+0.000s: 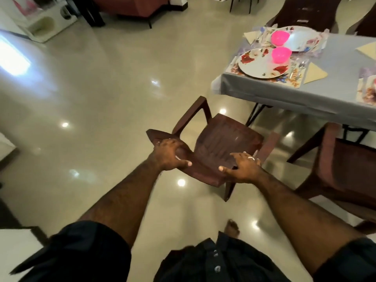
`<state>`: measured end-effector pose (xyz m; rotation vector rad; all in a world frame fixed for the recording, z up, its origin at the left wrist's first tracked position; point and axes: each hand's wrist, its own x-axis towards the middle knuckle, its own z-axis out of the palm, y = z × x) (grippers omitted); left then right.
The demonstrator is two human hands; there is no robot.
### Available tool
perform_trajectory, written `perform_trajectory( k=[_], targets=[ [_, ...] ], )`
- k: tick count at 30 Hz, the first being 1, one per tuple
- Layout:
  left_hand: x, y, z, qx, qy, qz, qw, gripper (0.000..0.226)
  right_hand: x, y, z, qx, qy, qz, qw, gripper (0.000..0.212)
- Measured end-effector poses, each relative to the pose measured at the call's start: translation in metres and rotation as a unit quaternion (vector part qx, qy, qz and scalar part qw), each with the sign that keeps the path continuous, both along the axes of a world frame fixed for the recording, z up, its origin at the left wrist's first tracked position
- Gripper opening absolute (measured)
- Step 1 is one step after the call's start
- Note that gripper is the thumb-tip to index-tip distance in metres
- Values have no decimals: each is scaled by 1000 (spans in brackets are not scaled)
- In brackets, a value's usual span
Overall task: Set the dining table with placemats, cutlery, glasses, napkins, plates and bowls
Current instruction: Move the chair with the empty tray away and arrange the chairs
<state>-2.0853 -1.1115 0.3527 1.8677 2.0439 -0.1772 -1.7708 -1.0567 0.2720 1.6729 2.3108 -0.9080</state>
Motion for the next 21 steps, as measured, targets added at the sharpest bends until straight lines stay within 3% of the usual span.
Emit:
perform_trajectory(
  k=[4, 10, 14, 18, 21],
  targets=[
    [-47, 25, -12, -78, 56, -48, 994, 114, -43, 4, -1, -47, 22, 18, 999, 112],
    [-107, 74, -19, -123, 49, -185, 974, 124, -80, 1, 6, -61, -14, 40, 997, 115],
    [-137, 92, -24, -118, -1, -323, 939, 77, -106, -22, 9, -57, -40, 21, 997, 113],
    [-164, 99, -35, -87, -23, -399, 913, 68, -128, -59, 15, -25, -61, 30, 997, 96],
    [-176, 102, -51, -19, -14, -438, 899, 67, -137, -79, 22, 31, -64, -34, 997, 76]
  ],
)
